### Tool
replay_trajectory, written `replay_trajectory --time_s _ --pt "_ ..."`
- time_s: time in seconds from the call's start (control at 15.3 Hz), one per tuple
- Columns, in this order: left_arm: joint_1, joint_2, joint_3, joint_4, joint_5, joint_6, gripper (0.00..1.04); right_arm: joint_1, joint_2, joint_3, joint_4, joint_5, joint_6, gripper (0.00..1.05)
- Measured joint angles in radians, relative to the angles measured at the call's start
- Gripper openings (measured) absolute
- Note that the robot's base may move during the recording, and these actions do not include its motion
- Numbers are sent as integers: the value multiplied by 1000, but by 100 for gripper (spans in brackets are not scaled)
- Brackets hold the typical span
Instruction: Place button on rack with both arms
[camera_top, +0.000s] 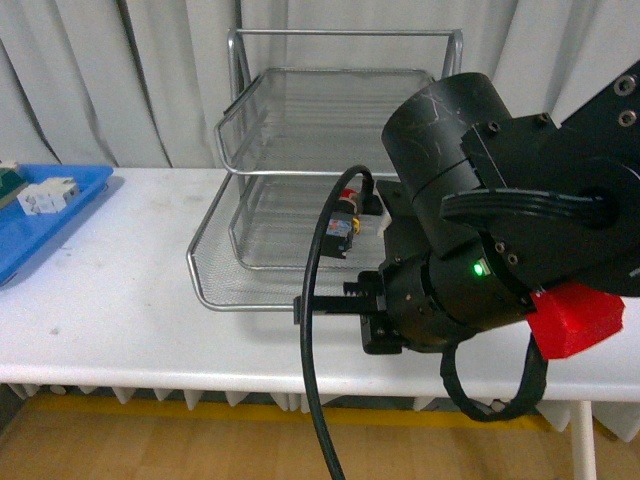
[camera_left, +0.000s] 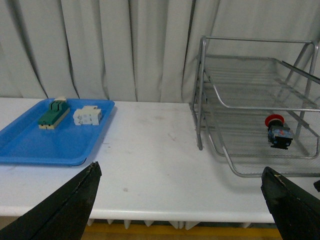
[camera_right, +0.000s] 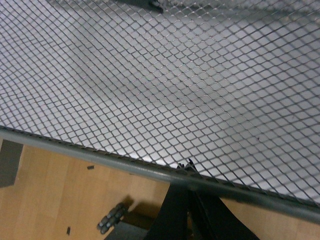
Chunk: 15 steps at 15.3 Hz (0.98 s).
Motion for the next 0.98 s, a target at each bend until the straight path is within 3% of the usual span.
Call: replay_trajectory --time_s 0.52,0.98 --pt "0 0 0 1 0 0 98 -97 132 260 -51 11 -39 2" --pt "0 0 0 0 0 0 98 -173 264 515 -196 23 -49 2"
